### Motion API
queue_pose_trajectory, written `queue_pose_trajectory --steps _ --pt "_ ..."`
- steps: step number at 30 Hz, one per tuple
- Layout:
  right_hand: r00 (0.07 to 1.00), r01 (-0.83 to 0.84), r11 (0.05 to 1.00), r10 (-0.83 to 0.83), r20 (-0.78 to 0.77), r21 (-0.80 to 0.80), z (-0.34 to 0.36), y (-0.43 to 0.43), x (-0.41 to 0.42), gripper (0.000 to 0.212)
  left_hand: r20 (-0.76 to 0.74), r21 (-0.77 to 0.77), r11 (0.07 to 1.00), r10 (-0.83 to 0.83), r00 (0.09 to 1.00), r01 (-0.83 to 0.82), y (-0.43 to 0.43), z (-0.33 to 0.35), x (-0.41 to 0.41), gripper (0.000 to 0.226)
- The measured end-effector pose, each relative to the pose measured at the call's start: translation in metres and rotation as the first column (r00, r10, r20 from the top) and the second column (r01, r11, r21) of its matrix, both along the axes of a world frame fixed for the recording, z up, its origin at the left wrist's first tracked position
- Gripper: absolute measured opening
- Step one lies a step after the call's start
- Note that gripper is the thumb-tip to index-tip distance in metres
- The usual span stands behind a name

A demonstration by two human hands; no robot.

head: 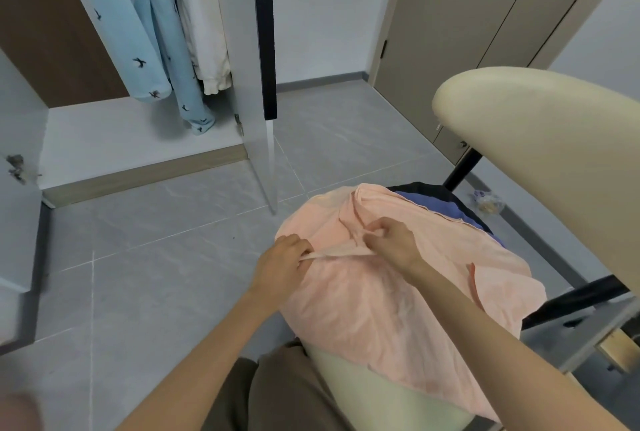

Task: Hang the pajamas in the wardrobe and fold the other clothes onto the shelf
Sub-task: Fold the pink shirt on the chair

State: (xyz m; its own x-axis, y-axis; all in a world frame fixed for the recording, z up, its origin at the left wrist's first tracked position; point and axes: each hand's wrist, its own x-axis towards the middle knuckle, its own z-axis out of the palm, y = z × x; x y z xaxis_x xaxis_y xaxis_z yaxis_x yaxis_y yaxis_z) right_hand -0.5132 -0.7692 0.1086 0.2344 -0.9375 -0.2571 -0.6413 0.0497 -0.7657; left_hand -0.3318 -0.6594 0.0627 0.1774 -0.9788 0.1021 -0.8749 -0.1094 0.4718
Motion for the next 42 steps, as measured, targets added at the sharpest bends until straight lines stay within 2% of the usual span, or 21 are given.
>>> queue_pose_trajectory --steps 1,3,5,7,9,11,13,15,16,18,20,23,25,27,30,35,36,37,40,42 --pt "0.987 0.085 0.996 -0.088 0.133 0.030 0.003 0.000 0.001 0.012 0.004 -0.017 1.000 0.015 1.000 -0.015 0.000 -0.001 0.002 0.015" --pt "0.929 0.206 0.975 -0.220 0.297 0.079 0.011 0.000 0.003 0.021 0.057 0.009 1.000 0.007 0.998 -0.007 0.000 -0.003 0.007 0.024" --pt "0.832 0.290 0.939 -0.344 0.436 0.187 0.018 0.001 0.002 0.017 0.093 0.091 0.996 -0.005 0.996 -0.003 -0.001 -0.004 0.010 0.028" --pt "0.722 0.310 0.891 -0.448 0.528 0.333 0.022 0.003 -0.001 0.014 0.039 0.070 0.997 0.025 0.999 -0.028 0.002 -0.002 0.013 0.019" --pt "0.668 0.282 0.860 -0.494 0.557 0.425 0.023 0.006 -0.002 0.014 0.020 0.024 0.997 0.069 0.997 -0.069 0.005 0.000 0.016 0.019" --pt "0.660 0.230 0.864 -0.476 0.581 0.447 0.026 0.006 0.001 0.023 0.040 0.051 0.992 0.115 0.993 -0.117 0.009 -0.001 0.020 0.023" --pt "0.611 0.131 0.885 -0.427 0.667 0.446 0.033 0.003 0.011 0.031 0.064 0.117 0.979 0.159 0.985 -0.166 0.014 -0.006 0.027 0.030" --pt "0.537 0.021 0.888 -0.398 0.744 0.460 0.039 -0.004 0.023 0.025 0.054 0.229 0.953 0.192 0.980 -0.200 0.020 -0.011 0.035 0.033" --pt "0.539 -0.010 0.892 -0.377 0.753 0.453 0.041 -0.007 0.030 0.019 0.011 0.290 0.935 0.212 0.977 -0.206 0.023 -0.014 0.040 0.033" --pt "0.629 -0.036 0.910 -0.300 0.717 0.412 0.042 -0.012 0.043 0.013 -0.128 0.388 0.901 0.261 0.957 -0.194 0.026 -0.017 0.046 0.030" --pt "0.737 -0.067 0.928 -0.200 0.646 0.365 0.038 -0.013 0.052 0.020 -0.212 0.421 0.884 0.316 0.925 -0.205 0.027 -0.020 0.050 0.030" --pt "0.835 -0.081 0.948 -0.105 0.540 0.309 0.025 -0.011 0.056 0.038 -0.371 0.434 0.877 0.380 0.847 -0.204 0.024 -0.020 0.051 0.052" --pt "0.880 -0.064 0.964 -0.069 0.470 0.260 0.016 -0.007 0.055 0.033 -0.481 0.427 0.888 0.381 0.790 -0.169 0.018 -0.019 0.049 0.049" --pt "0.915 -0.042 0.979 -0.042 0.402 0.199 0.008 -0.005 0.051 0.024 -0.592 0.414 0.888 0.429 0.682 -0.199 0.010 -0.017 0.045 0.041" --pt "0.946 -0.033 0.991 -0.011 0.325 0.132 -0.003 -0.002 0.040 0.030 -0.730 0.403 0.875 0.484 0.482 -0.268 -0.001 -0.012 0.042 0.029" --pt "0.954 -0.002 0.991 -0.038 0.297 0.134 -0.017 0.000 0.024 0.029 -0.830 0.363 0.893 0.440 0.342 -0.266 -0.018 0.000 0.043 0.018" --pt "0.955 0.003 0.991 -0.043 0.293 0.133 -0.019 0.001 0.023 0.029 -0.829 0.360 0.893 0.438 0.347 -0.268 -0.020 0.003 0.043 0.017" --pt "0.954 0.010 0.991 -0.050 0.296 0.135 -0.020 0.002 0.022 0.028 -0.803 0.363 0.892 0.446 0.395 -0.269 -0.022 0.005 0.045 0.020" --pt "0.951 0.028 0.988 -0.073 0.299 0.154 -0.023 0.006 0.020 0.029 -0.564 0.440 0.875 0.443 0.697 -0.199 -0.022 0.009 0.052 0.036" --pt "0.956 0.032 0.986 -0.077 0.283 0.162 -0.025 0.009 0.017 0.029 -0.399 0.486 0.861 0.371 0.839 -0.149 -0.019 0.010 0.053 0.045"
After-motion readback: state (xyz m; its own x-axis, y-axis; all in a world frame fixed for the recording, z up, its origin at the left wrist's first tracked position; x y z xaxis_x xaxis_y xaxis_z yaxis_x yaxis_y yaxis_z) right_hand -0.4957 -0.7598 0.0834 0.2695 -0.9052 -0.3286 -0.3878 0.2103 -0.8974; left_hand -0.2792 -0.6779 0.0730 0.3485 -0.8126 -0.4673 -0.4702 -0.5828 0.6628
